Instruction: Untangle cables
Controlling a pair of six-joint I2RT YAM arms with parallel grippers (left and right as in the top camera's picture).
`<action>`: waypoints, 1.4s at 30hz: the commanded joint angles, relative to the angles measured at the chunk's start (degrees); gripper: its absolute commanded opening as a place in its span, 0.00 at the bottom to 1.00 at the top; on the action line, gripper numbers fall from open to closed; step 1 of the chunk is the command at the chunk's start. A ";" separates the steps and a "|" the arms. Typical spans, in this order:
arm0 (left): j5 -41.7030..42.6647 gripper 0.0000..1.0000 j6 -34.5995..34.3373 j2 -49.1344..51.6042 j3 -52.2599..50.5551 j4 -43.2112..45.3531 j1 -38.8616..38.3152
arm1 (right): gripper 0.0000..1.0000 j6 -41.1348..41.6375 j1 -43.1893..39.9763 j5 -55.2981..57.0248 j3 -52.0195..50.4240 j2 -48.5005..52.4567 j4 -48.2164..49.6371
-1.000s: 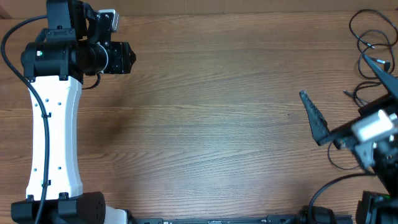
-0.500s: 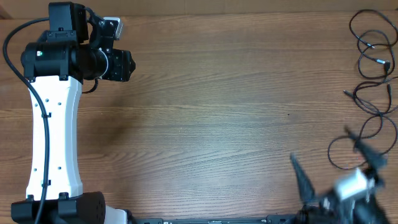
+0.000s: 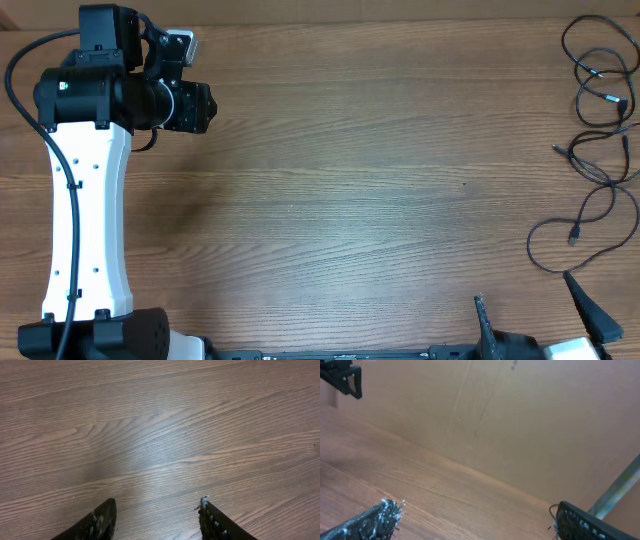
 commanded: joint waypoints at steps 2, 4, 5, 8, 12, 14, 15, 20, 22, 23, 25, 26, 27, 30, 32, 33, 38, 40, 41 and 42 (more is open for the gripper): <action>1.38 0.53 0.83 0.28 -0.11 0.39 -0.39 | 1.00 -0.76 0.00 -0.98 -5.18 -0.26 8.37; 2.16 0.53 0.85 0.28 -0.11 0.24 -0.39 | 1.00 -0.26 0.00 -1.01 -10.01 -0.26 15.87; 2.16 0.53 0.83 0.28 -0.11 0.02 -0.39 | 1.00 -0.04 0.00 -0.94 -12.50 -0.26 19.45; 2.05 0.53 0.87 0.28 -0.11 -0.61 -0.39 | 1.00 3.30 0.00 -0.74 -21.29 -0.26 31.98; 2.05 0.54 0.87 0.28 -0.11 -0.59 -0.39 | 1.00 9.62 0.00 -0.09 -31.67 -0.26 47.34; 2.05 0.54 0.87 0.28 -0.11 -0.59 -0.39 | 1.00 14.88 0.00 3.89 -36.63 -0.26 54.21; 2.05 0.54 0.87 0.28 -0.11 -0.57 -0.39 | 1.00 17.22 -0.02 6.08 -38.40 -0.26 56.39; 2.05 0.55 0.87 0.28 -0.11 -0.17 -0.39 | 1.00 21.16 0.00 13.20 -45.20 -0.26 62.73; 2.05 0.55 0.85 0.28 -0.11 0.24 -0.39 | 1.00 22.01 -0.02 16.55 -46.90 -0.26 62.55; 2.05 0.55 0.85 0.28 -0.11 0.35 -0.39 | 1.00 23.17 -0.02 18.40 -47.69 -0.24 62.36; 2.05 0.54 0.87 0.28 -0.11 0.52 -0.39 | 1.00 25.24 -0.02 20.87 -49.72 -0.24 62.14; 2.05 0.54 0.87 0.28 -0.11 0.57 -0.39 | 1.00 25.44 0.00 20.94 -50.51 -0.24 62.10; 2.05 0.54 0.87 0.28 -0.11 0.68 -0.39 | 1.00 25.46 0.00 20.79 -51.58 -0.24 62.12; 2.05 0.55 0.87 0.28 -0.11 1.01 -0.39 | 1.00 26.29 0.04 20.85 -53.48 -0.24 61.05; 2.05 0.55 0.87 0.28 -0.11 1.16 -0.39 | 1.00 26.77 0.04 20.83 -54.07 -0.24 58.73; 2.05 0.55 0.87 0.28 -0.11 1.16 -0.39 | 1.00 26.75 0.04 20.81 -54.21 -0.24 57.68; 2.05 0.55 0.87 0.28 -0.11 1.16 -0.39 | 1.00 26.69 0.04 20.90 -54.42 -0.24 52.70; 2.05 0.55 0.87 0.28 -0.11 1.14 -0.39 | 1.00 26.73 -0.07 21.49 -54.42 -0.24 50.80; 2.05 0.55 0.87 0.28 -0.11 1.14 -0.39 | 1.00 26.75 -0.07 21.49 -54.42 -0.24 49.66; 2.05 0.55 0.87 0.28 -0.11 1.14 -0.37 | 1.00 26.73 -0.07 21.46 -54.42 -0.13 49.66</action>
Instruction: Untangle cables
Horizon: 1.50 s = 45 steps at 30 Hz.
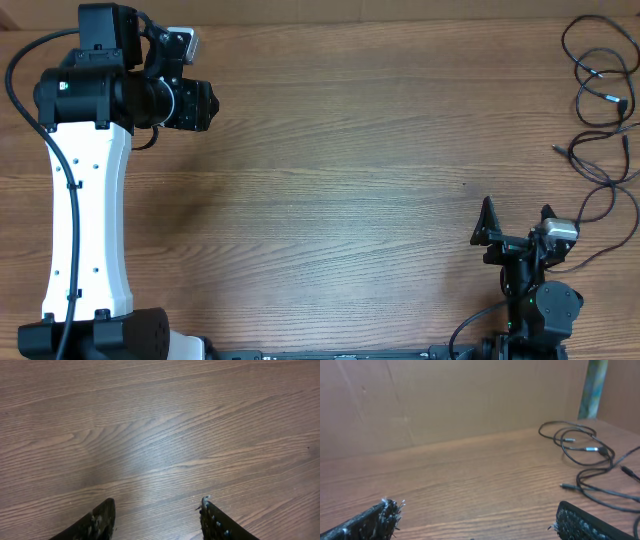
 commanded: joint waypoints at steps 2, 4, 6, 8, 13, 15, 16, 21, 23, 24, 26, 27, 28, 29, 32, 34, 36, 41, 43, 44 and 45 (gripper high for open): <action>0.87 0.55 0.87 0.26 -0.09 0.07 -0.39 | 1.00 0.48 -0.04 1.70 -0.22 -0.26 -0.50; 0.87 0.55 0.90 0.26 -0.09 0.07 -0.39 | 1.00 0.61 -0.04 2.51 -0.22 -0.26 -0.50; 0.87 0.55 0.90 0.26 -0.09 0.09 -0.37 | 1.00 0.68 -0.04 2.51 -0.22 -0.24 -0.52; 0.87 0.55 0.87 0.26 -0.09 0.07 -0.39 | 1.00 0.68 -0.04 2.49 -0.22 -0.15 -0.52; 0.87 0.56 0.90 0.26 -0.09 0.13 -0.37 | 1.00 0.66 -0.04 1.77 -0.22 1.18 -0.52; 0.87 0.56 0.90 0.26 -0.09 0.31 -0.37 | 1.00 0.66 -0.04 1.81 -0.22 2.38 -0.52; 0.87 0.56 0.87 0.26 -0.09 0.44 -0.37 | 1.00 0.66 -0.04 1.81 -0.22 3.32 -0.52; 0.87 0.58 0.87 0.26 -0.09 0.59 -0.37 | 1.00 0.66 -0.04 1.81 -0.22 6.62 -0.50; 0.87 0.59 0.87 0.26 -0.09 0.59 -0.37 | 1.00 0.66 -0.04 1.81 -0.22 7.13 -0.48; 0.87 0.59 0.87 0.26 -0.09 0.59 -0.37 | 1.00 0.66 -0.04 1.81 -0.22 7.15 -0.39; 0.87 0.59 0.87 0.26 -0.09 0.66 -0.37 | 1.00 0.66 -0.04 1.81 -0.22 7.15 -0.07; 0.87 0.59 0.87 0.26 -0.09 0.70 -0.37 | 1.00 0.66 -0.04 1.81 -0.22 7.15 0.15; 0.87 0.59 0.87 0.26 -0.09 0.74 -0.37 | 1.00 0.66 -0.04 1.81 -0.22 7.15 0.28; 0.87 0.60 0.87 0.26 -0.09 0.74 -0.37 | 1.00 0.66 -0.04 1.81 -0.22 7.15 0.31; 0.87 0.60 0.87 0.26 -0.09 0.74 -0.37 | 1.00 0.66 -0.04 1.81 -0.22 7.15 0.09; 0.87 0.61 0.87 0.26 -0.09 0.74 -0.37 | 1.00 0.66 -0.04 1.81 -0.22 7.15 -0.17; 0.87 0.60 0.85 0.26 -0.09 0.70 -0.39 | 1.00 0.66 -0.04 1.81 -0.22 7.15 -0.39; 0.87 0.61 0.87 0.26 -0.09 1.14 -0.37 | 1.00 0.66 -0.04 1.84 -0.22 7.15 -0.39; 0.90 0.61 0.83 0.26 -0.09 1.14 -0.37 | 1.00 0.66 -0.04 1.81 -0.22 7.15 -0.39; 0.90 0.60 0.83 0.26 -0.09 1.09 -0.39 | 1.00 0.66 -0.04 1.81 -0.22 7.15 -0.39; 0.92 0.60 0.83 0.26 -0.09 1.14 -0.37 | 1.00 0.66 -0.04 1.84 -0.22 7.15 -0.39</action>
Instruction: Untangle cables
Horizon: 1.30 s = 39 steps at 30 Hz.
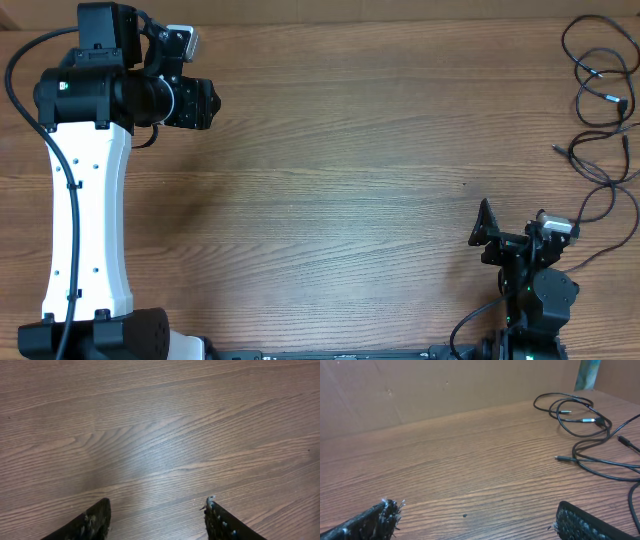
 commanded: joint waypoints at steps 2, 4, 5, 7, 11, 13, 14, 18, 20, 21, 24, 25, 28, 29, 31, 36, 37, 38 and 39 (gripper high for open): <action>1.11 0.60 0.72 0.28 -0.09 0.81 -0.39 | 1.00 0.24 -0.07 0.09 -0.22 0.07 0.07; 1.11 0.61 -0.66 0.28 -0.09 1.66 -0.39 | 1.00 0.24 -0.07 0.11 -0.22 0.07 0.07; 1.14 0.60 -1.09 0.28 -0.09 1.86 -0.39 | 1.00 0.24 -0.07 0.09 -0.22 0.07 0.07; 1.09 0.61 -1.29 0.28 -0.09 2.10 -0.39 | 1.00 0.24 -0.07 0.11 -0.22 -0.63 0.09; 0.87 0.61 -0.83 0.28 -0.09 2.16 -0.37 | 1.00 0.24 0.48 0.11 -0.22 -1.25 0.04; 0.92 0.60 -0.85 0.28 -0.09 1.95 -0.39 | 1.00 0.24 1.77 0.11 -0.22 -2.43 0.04; 0.92 0.60 -0.85 0.28 -0.09 1.75 -0.39 | 1.00 0.24 2.82 0.11 -0.22 -3.48 0.04; 0.90 0.60 -0.85 0.28 -0.09 1.05 -0.37 | 1.00 0.24 5.38 0.09 -0.22 -6.29 0.04; 0.90 0.61 -0.83 0.28 -0.09 0.50 -0.37 | 1.00 0.22 6.32 0.11 -0.22 -6.67 0.04; 0.87 0.61 -0.83 0.28 -0.09 0.09 -0.37 | 1.00 0.22 7.85 0.11 -0.22 -7.08 0.04; 0.90 0.61 -0.83 0.28 -0.09 0.00 -0.39 | 1.00 0.24 10.38 0.11 -0.22 -7.56 0.04; 0.92 0.60 -0.85 0.28 -0.09 -0.02 -0.39 | 1.00 0.24 11.34 0.11 -0.22 -7.56 0.04; 0.90 0.61 -0.85 0.28 -0.09 0.00 -0.39 | 1.00 0.24 13.46 0.11 -0.22 -7.56 0.07; 0.92 0.61 -0.85 0.28 -0.09 0.00 -0.39 | 1.00 0.24 13.84 0.11 -0.22 -7.56 0.07; 0.92 0.61 -0.87 0.28 -0.09 0.00 -0.39 | 1.00 0.22 13.92 0.11 -0.22 -7.56 0.07; 0.92 0.68 -0.85 0.28 -0.09 0.02 -0.37 | 1.00 0.24 13.81 0.11 -0.22 -7.56 0.04; 0.92 0.68 -0.87 0.28 -0.09 0.00 -0.37 | 1.00 0.24 13.81 0.11 -0.22 -7.56 0.07; 0.92 0.70 -0.87 0.28 -0.09 0.00 -0.39 | 1.00 0.22 13.81 0.11 -0.22 -7.56 0.04; 0.92 0.72 -0.87 0.28 -0.09 -0.04 -0.39 | 1.00 0.24 13.81 0.11 -0.22 -7.56 0.04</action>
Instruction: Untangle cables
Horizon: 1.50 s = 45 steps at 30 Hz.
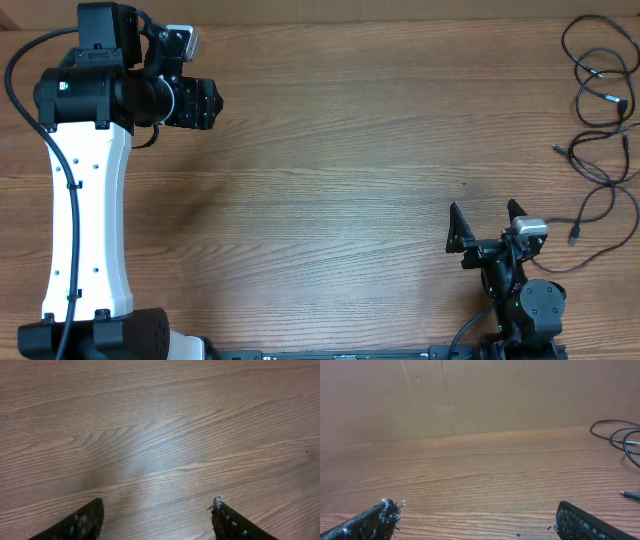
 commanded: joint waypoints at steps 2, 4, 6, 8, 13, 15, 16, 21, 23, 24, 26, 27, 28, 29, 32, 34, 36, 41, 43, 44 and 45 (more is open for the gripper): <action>0.68 0.80 -0.22 0.26 -0.09 0.02 -0.37 | 1.00 0.22 0.26 0.13 -0.22 -0.68 0.04; 0.68 0.96 -0.22 0.26 -0.09 0.02 -0.37 | 1.00 0.24 0.26 0.13 -0.22 -0.68 0.04; 0.66 1.00 -0.20 0.26 -0.09 0.02 -0.37 | 1.00 0.24 0.26 0.13 -0.22 -0.68 0.04; 0.87 1.00 -0.44 0.26 -0.09 -0.09 -0.39 | 1.00 0.22 0.26 0.13 -0.22 -0.68 0.04; 0.63 1.00 -0.85 0.26 -0.09 -0.02 -0.37 | 1.00 0.22 0.26 0.13 -0.22 -0.68 0.04; 0.63 1.00 -0.85 0.26 -0.09 -0.02 -0.37 | 1.00 0.24 0.26 0.13 -0.22 -0.68 0.04; 0.63 1.00 -0.85 0.26 -0.09 -0.02 -0.37 | 1.00 0.22 0.26 0.13 -0.22 -0.68 0.07; -0.26 1.00 -0.83 0.26 -0.13 -2.73 -0.37 | 1.00 0.22 0.26 0.13 -0.22 -0.68 0.07; -0.24 1.00 0.48 0.24 -1.38 -1.27 -0.59 | 1.00 0.24 0.26 0.13 -0.22 -0.68 0.07; -0.24 1.00 1.73 -0.44 -2.56 0.90 -0.81 | 1.00 0.24 0.26 0.13 -0.22 -0.68 0.07; -0.24 1.00 5.66 -2.84 -7.28 8.00 -1.60 | 1.00 0.22 0.26 0.13 -0.22 -0.68 0.07; -0.24 1.00 6.88 -4.26 -10.21 11.34 -2.01 | 1.00 0.22 0.26 0.13 -0.22 -0.68 0.04; -0.24 1.00 7.65 -6.32 -14.19 15.30 -2.58 | 1.00 0.22 0.26 0.13 -0.22 -0.68 0.04; -0.24 1.00 8.02 -9.20 -19.50 20.17 -3.19 | 1.00 0.24 0.26 0.13 -0.22 -0.68 0.07; -0.24 1.00 7.96 -16.39 -32.24 31.56 -4.04 | 1.00 0.24 0.26 0.13 -0.22 -0.68 0.04; -0.17 1.00 7.50 -21.88 -41.59 38.64 -4.13 | 1.00 0.24 0.26 0.13 -0.22 -0.68 0.04; -0.22 1.00 7.48 -27.43 -50.23 44.19 -4.13 | 1.00 0.22 0.26 0.13 -0.22 -0.68 0.04; -0.42 1.00 7.58 -40.61 -68.11 53.29 -4.11 | 1.00 0.24 0.26 0.13 -0.22 -0.68 0.04; -0.24 1.00 7.56 -45.99 -74.01 55.04 -4.11 | 1.00 0.24 0.26 0.13 -0.22 -0.68 0.07; -0.20 1.00 7.54 -48.98 -76.83 55.56 -4.11 | 1.00 0.24 0.26 0.13 -0.22 -0.68 0.07; -0.22 1.00 7.52 -52.06 -79.49 56.04 -4.11 | 1.00 0.24 0.26 0.13 -0.22 -0.68 0.04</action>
